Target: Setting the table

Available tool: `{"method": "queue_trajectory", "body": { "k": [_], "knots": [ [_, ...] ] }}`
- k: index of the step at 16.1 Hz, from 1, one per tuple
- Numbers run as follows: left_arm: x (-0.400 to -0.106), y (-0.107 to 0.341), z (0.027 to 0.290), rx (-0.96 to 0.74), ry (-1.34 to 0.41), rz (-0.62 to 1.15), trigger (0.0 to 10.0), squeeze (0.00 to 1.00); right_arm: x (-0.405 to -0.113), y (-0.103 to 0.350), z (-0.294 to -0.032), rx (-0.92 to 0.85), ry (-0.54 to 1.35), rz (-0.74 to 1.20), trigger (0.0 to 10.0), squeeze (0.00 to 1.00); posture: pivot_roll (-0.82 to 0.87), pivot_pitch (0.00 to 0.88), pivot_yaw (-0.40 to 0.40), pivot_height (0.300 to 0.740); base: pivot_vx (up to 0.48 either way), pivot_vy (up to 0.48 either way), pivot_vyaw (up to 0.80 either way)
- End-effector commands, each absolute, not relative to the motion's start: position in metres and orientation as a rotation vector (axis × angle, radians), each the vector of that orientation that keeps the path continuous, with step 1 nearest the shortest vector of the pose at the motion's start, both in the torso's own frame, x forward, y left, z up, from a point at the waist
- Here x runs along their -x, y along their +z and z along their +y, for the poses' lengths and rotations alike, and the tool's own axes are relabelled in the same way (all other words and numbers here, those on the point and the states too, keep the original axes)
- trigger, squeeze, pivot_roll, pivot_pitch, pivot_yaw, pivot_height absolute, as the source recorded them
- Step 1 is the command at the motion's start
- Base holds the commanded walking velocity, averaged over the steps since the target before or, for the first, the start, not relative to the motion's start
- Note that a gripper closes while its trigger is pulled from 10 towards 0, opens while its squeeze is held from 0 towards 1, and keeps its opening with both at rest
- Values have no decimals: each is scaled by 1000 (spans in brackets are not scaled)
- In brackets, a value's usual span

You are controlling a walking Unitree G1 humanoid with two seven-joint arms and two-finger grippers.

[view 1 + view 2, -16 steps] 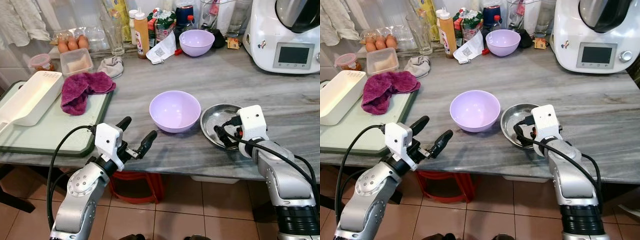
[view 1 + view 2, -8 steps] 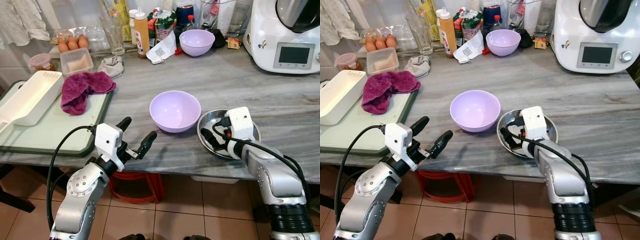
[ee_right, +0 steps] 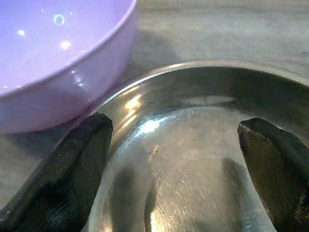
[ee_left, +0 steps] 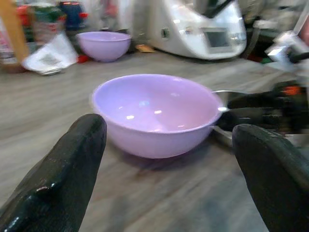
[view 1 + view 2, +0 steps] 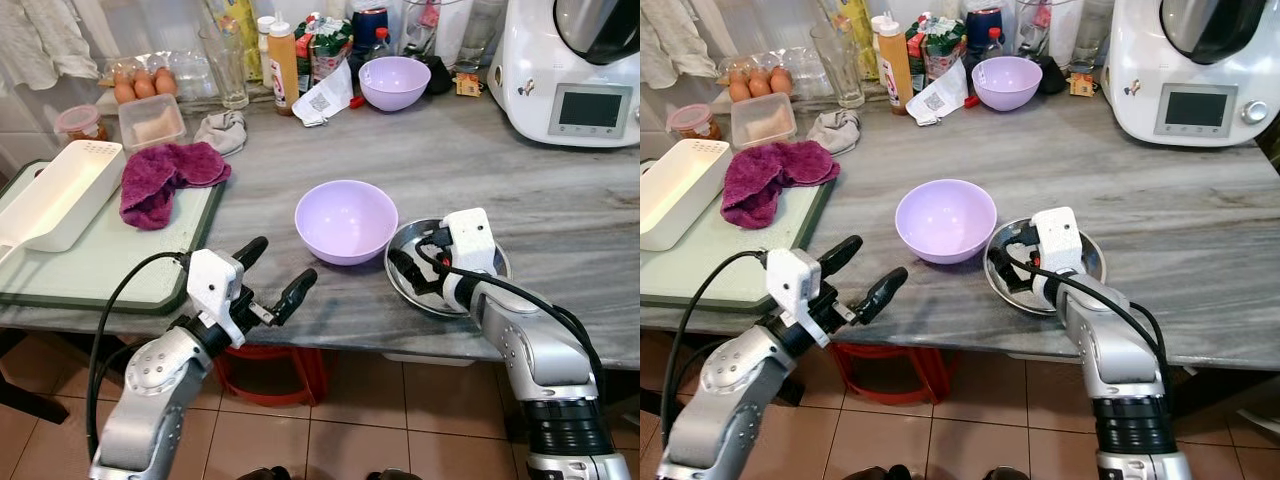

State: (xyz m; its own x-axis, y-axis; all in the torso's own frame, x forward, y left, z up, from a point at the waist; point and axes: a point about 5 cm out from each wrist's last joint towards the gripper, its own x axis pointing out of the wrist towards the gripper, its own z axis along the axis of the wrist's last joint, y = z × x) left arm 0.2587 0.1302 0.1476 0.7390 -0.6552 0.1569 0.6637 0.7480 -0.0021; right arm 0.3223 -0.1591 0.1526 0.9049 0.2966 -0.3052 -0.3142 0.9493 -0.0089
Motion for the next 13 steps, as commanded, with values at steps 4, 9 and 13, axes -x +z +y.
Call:
{"method": "queue_trajectory", "body": {
  "k": [4, 9, 13],
  "knots": [
    [-256, 147, 134, 44, -762, -138, 10000, 0, -320, 168, -159, 39, 328, 227, 10000, 506, -170, 138, 56, 740, 0, 0, 0],
    [-271, 148, 140, 57, -599, -118, 10000, 0, -304, 173, -159, 52, 339, 161, 10000, 0, -177, 152, 42, 740, 0, 0, 0],
    [-275, 146, 149, 72, -437, -122, 10000, 0, -297, 182, -158, 61, 267, 66, 10000, 0, -181, 155, 47, 740, 0, 0, 0]
  ]
}}
